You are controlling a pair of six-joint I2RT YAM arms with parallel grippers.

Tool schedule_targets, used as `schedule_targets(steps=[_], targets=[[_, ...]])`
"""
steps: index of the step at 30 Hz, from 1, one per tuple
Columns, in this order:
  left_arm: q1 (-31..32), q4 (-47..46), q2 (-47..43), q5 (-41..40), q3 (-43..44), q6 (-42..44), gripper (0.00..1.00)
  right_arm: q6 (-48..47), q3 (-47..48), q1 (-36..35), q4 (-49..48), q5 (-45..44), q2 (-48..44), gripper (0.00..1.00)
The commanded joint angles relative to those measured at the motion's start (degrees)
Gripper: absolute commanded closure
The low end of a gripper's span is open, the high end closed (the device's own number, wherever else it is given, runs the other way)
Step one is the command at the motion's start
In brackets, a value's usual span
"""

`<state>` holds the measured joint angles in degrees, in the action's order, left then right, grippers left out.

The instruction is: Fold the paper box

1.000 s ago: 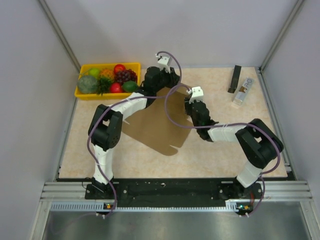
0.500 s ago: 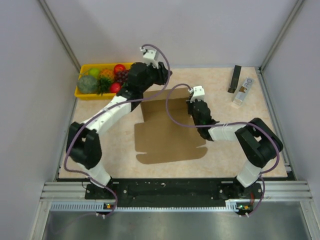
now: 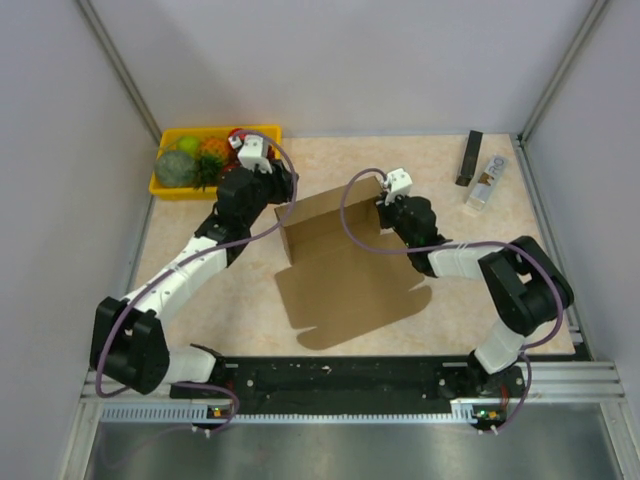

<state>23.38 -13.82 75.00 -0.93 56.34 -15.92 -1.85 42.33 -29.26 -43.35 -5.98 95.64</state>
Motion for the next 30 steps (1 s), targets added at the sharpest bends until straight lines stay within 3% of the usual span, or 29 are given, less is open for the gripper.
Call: schedule_targets(steps=[1, 8, 11, 15, 23, 30], targets=[[-0.6, 0.4, 1.2, 2.3, -1.6, -1.9, 0.48, -2.5, 0.5, 0.4, 2.4, 8.5, -1.9, 1.0], [-0.6, 0.4, 5.1, 12.8, -1.7, -5.3, 0.55, -3.7, 2.0, 0.4, 3.5, 7.8, -0.7, 0.96], [-0.6, 0.0, 5.9, 16.7, -2.2, -8.7, 0.6, -3.3, 3.5, -0.1, 4.8, 6.3, 0.2, 1.0], [-0.5, -3.2, 6.0, 20.3, -4.2, -14.9, 0.63, -6.2, 3.7, -4.4, 2.4, -10.6, 1.7, 1.0], [0.7, -5.9, 6.3, 26.3, -6.6, -22.2, 0.65, -7.4, 6.5, -8.9, 1.0, -26.5, 6.4, 1.0], [0.6, -3.9, 2.8, 23.8, -5.2, -17.9, 0.65, -8.2, 5.3, -8.9, 1.0, -22.1, 5.3, 1.0]])
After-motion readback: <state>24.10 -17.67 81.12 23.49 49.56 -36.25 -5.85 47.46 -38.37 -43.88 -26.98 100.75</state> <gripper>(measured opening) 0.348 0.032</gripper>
